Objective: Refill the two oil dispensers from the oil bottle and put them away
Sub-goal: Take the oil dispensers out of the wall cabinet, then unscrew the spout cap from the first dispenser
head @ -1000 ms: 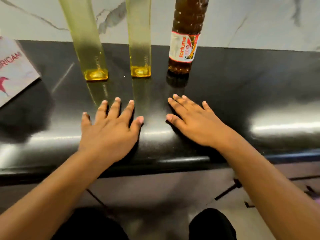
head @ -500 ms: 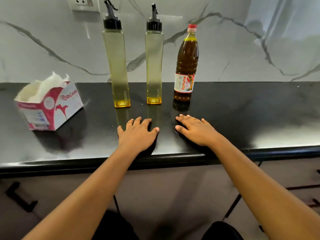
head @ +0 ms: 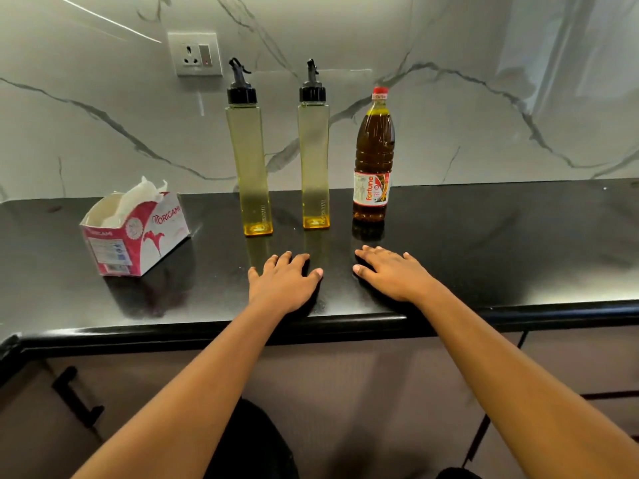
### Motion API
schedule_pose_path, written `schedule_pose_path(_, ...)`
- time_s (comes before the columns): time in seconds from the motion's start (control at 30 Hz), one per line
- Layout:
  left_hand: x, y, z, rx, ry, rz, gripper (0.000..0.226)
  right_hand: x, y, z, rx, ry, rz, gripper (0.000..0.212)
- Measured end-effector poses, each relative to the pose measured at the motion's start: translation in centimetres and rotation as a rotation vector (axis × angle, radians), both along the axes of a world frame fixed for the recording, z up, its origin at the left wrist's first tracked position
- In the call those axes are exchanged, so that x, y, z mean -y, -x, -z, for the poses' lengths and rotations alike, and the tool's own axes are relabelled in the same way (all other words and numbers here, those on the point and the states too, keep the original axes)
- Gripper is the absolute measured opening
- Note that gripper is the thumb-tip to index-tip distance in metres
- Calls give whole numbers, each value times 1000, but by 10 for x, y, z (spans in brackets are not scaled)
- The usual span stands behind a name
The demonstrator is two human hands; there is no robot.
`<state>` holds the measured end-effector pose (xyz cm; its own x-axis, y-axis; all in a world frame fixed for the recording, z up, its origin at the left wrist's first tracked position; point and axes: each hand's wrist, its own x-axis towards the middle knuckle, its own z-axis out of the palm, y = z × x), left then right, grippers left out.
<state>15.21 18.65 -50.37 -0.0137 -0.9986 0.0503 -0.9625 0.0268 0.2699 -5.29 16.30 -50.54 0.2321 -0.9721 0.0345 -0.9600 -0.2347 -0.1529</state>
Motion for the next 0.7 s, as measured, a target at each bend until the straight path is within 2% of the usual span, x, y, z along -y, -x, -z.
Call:
schedule_pose_path(0.33, 9, -2, 1, -54, 50, -11, 56, 3, -3, -2, 22, 46, 30, 52)
schedule_pose_path(0.4, 11, -6, -1, -160, 98, -62, 51, 7, -16, -7, -24, 143, 52, 44)
schedule_pose_path(0.47, 16, -13, -4, -354, 206, -147, 46, 16, -36, -16, -30, 251, 47, 37)
schedule_pose_path(0.57, 33, -31, -7, -546, 367, -221, 49, 34, -72, -27, 152, 309, -28, 38)
schedule_pose_path(0.7, 69, -54, -8, -721, 499, -231, 72, 66, -110, -49, 460, 293, -109, 43)
